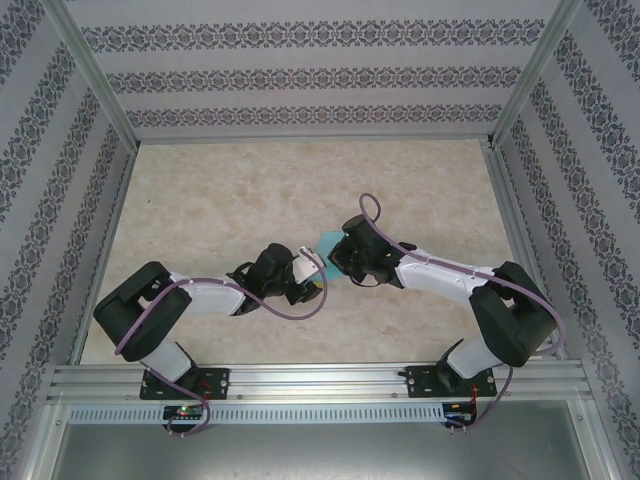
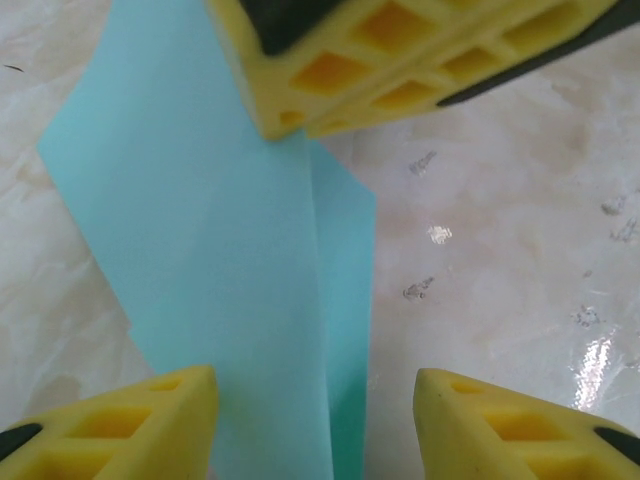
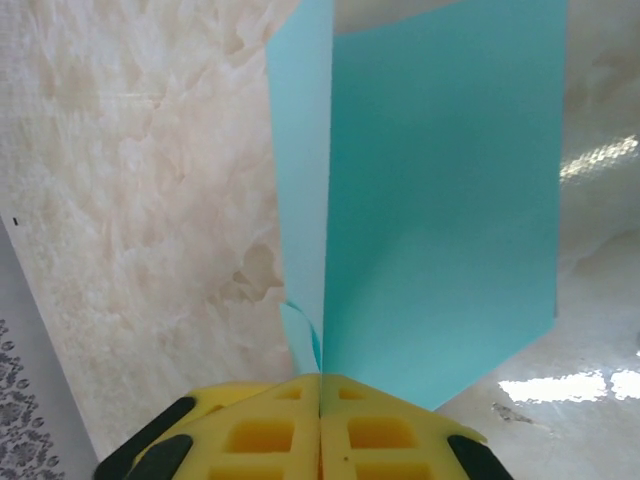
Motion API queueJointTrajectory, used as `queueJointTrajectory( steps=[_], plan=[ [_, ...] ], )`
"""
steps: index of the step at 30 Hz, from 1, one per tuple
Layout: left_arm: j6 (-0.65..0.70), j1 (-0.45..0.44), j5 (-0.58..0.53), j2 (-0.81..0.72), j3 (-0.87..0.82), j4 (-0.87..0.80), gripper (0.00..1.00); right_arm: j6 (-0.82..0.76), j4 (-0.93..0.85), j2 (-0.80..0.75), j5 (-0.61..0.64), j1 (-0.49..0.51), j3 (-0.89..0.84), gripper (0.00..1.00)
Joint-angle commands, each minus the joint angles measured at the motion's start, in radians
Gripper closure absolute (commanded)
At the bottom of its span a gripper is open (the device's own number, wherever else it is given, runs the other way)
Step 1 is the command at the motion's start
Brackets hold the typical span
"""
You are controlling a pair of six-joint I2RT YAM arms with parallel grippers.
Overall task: Fold a paper plane with a square sheet of paper (pick it up from the middle)
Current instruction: Fourth fold the wing at the center of the table.
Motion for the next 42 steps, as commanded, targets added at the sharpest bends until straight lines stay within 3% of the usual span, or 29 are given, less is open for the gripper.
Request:
queueJointTrajectory(
  steps=[1, 6, 13, 24, 35, 42],
  plan=[
    [0.047, -0.023, -0.054, 0.015, 0.032, 0.056, 0.48, 0.008, 0.007, 0.017, -0.019, -0.012, 0.021, 0.91],
    [0.047, -0.026, -0.085, 0.019, 0.025, 0.076, 0.60, 0.015, 0.020, 0.023, -0.036, -0.022, 0.015, 0.87],
    [0.031, -0.026, -0.070, 0.022, 0.023, 0.067, 0.68, -0.012, 0.050, 0.019, -0.065, -0.049, -0.006, 0.70],
    [-0.031, -0.027, -0.003, 0.075, 0.041, 0.057, 0.80, -0.076, 0.108, 0.032, -0.132, -0.074, -0.033, 0.65],
    [-0.228, -0.024, -0.027, 0.086, 0.052, 0.034, 0.85, -0.231, 0.170, -0.083, -0.161, -0.148, -0.139, 0.52],
    [-0.397, -0.021, -0.041, 0.093, 0.044, 0.033, 0.86, -0.367, 0.203, -0.105, -0.200, -0.163, -0.173, 0.51]
  ],
)
